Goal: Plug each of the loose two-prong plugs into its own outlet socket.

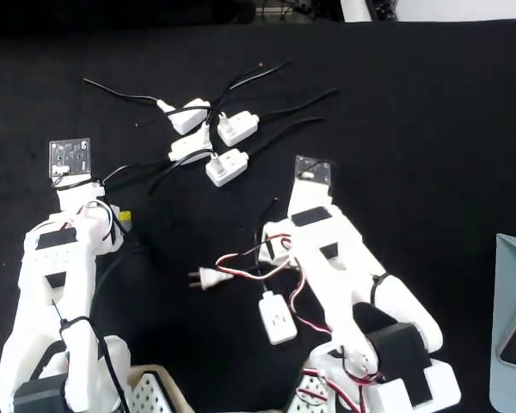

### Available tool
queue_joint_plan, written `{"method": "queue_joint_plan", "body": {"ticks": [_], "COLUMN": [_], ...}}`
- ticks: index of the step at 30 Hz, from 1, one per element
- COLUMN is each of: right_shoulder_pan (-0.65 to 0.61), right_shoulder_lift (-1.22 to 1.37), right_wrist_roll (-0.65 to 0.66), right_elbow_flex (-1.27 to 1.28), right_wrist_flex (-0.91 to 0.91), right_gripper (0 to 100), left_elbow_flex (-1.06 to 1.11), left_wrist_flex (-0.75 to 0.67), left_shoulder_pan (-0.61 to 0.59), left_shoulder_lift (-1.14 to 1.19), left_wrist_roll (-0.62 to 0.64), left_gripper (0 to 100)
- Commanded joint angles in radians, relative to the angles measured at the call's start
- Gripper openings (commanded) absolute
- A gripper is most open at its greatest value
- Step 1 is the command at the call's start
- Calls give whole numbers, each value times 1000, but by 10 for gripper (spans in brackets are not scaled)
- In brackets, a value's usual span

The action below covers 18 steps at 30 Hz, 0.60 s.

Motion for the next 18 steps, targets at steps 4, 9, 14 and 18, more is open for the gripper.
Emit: {"method": "queue_joint_plan", "body": {"ticks": [4, 9, 14, 18], "right_shoulder_pan": [25, 26, 29, 28], "right_shoulder_lift": [-22, -19, -13, -13], "right_wrist_roll": [11, 3, 2, 2], "right_elbow_flex": [-107, -114, -82, -77], "right_wrist_flex": [-92, -61, -57, -52], "right_gripper": [153, 153, 153, 153], "left_elbow_flex": [-7, -5, -5, -5], "left_wrist_flex": [-21, -21, -21, -21], "left_shoulder_pan": [-5, -5, -5, -5], "left_shoulder_lift": [-20, -18, -18, -18], "left_wrist_roll": [-11, -11, -11, -11], "left_gripper": [255, 255, 255, 255]}}
